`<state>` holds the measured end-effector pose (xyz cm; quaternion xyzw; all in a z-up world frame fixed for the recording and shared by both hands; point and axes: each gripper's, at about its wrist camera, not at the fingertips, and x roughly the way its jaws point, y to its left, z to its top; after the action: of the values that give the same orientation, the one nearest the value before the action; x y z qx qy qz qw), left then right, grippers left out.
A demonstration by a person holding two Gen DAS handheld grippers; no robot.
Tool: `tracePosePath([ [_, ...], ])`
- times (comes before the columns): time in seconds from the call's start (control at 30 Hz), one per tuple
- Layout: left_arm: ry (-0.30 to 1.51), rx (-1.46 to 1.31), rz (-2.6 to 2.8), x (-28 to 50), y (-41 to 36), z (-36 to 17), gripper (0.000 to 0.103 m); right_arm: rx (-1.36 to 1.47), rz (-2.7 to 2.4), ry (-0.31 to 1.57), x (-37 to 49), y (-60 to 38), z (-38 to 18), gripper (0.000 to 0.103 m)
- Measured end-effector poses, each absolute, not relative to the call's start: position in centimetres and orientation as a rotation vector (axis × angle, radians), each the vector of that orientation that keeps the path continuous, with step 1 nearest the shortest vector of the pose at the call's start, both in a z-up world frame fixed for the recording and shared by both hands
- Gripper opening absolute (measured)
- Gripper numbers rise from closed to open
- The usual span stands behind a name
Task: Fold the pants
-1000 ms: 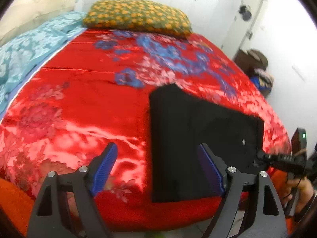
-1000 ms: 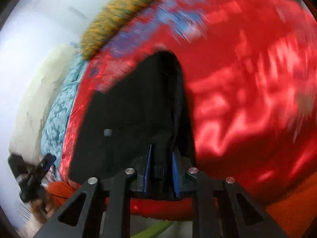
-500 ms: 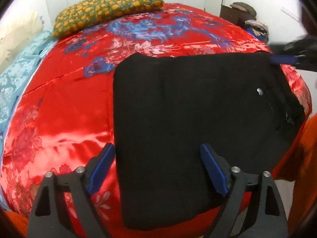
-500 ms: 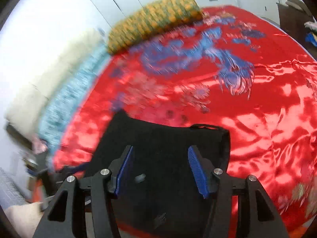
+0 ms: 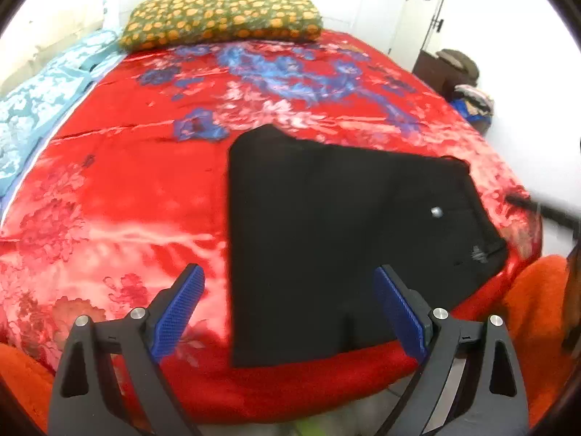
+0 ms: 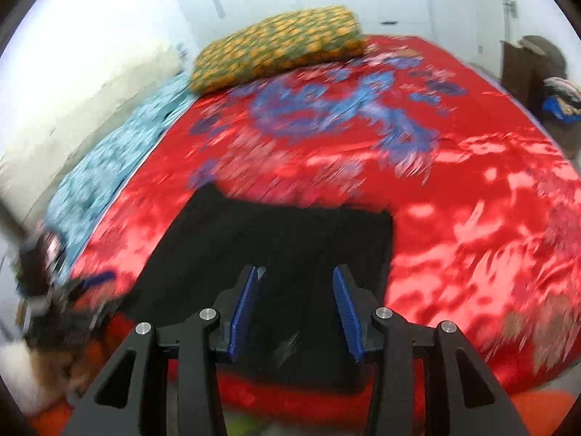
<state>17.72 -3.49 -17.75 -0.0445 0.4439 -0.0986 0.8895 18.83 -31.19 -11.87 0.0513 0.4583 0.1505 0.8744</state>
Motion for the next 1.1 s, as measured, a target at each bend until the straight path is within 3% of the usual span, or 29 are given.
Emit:
tracePosePath([
  [0.17, 1.028, 0.047, -0.219, 18.0, -6.6, -20.3, 0.095, 0.08, 0.302, 1.152, 16.0, -30.0, -17.5, 0.044],
  [0.27, 1.041, 0.079, -0.2, 17.1, -6.6, -20.8, 0.095, 0.097, 0.262, 1.238, 15.1, -30.2, -18.0, 0.044],
  [0.37, 1.018, 0.006, -0.204, 16.7, -5.5, -19.3, 0.095, 0.133, 0.236, 1.159, 13.8, -31.1, -16.2, 0.045],
  [0.43, 0.994, -0.023, -0.183, 16.6, -4.9, -18.5, 0.095, 0.124, 0.202, 1.049, 13.0, -31.7, -14.0, 0.06],
  [0.47, 0.986, -0.034, -0.172, 16.6, -4.7, -18.2, 0.095, 0.116, 0.183, 0.998, 12.7, -31.8, -13.2, 0.076],
  [0.5, 0.982, -0.037, -0.164, 16.6, -4.6, -18.0, 0.095, 0.102, 0.163, 0.945, 12.4, -31.9, -12.5, 0.082],
  [1.1, 0.992, 0.006, -0.096, 16.9, -4.0, -18.3, 0.095, 0.049, 0.151, 0.931, 12.7, -30.9, -13.4, 0.082],
])
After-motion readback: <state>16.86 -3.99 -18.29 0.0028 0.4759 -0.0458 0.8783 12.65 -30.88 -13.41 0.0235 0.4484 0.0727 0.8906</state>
